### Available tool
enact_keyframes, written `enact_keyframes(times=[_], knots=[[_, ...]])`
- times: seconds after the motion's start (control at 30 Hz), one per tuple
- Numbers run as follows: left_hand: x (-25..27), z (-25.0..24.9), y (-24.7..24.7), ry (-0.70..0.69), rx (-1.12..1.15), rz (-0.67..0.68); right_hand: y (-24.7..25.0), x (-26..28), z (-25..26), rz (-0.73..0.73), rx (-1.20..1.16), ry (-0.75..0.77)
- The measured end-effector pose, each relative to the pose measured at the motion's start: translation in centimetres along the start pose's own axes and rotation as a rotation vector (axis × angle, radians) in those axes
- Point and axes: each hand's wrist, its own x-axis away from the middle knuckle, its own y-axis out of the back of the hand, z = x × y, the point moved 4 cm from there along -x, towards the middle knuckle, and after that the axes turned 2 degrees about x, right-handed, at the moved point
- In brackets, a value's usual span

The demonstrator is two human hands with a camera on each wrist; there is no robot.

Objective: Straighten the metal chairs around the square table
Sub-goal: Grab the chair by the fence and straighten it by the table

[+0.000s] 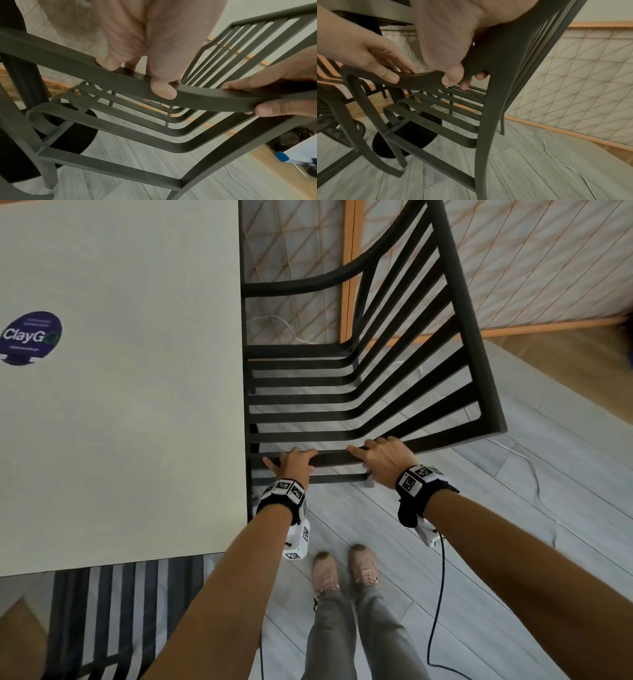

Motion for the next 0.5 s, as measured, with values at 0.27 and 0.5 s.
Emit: enact_keyframes(times=[0.27,0.5], knots=[[2.7,0.8,-0.9,-0.063,0.006,-0.099,-0.2,0.7,0.9,-0.052,-0.001,-0.052],[6.8,0.2,-0.9,-0.046,0.118,-0.016,2.0,3.4,4.3,-0.066,-0.070,-0.137]])
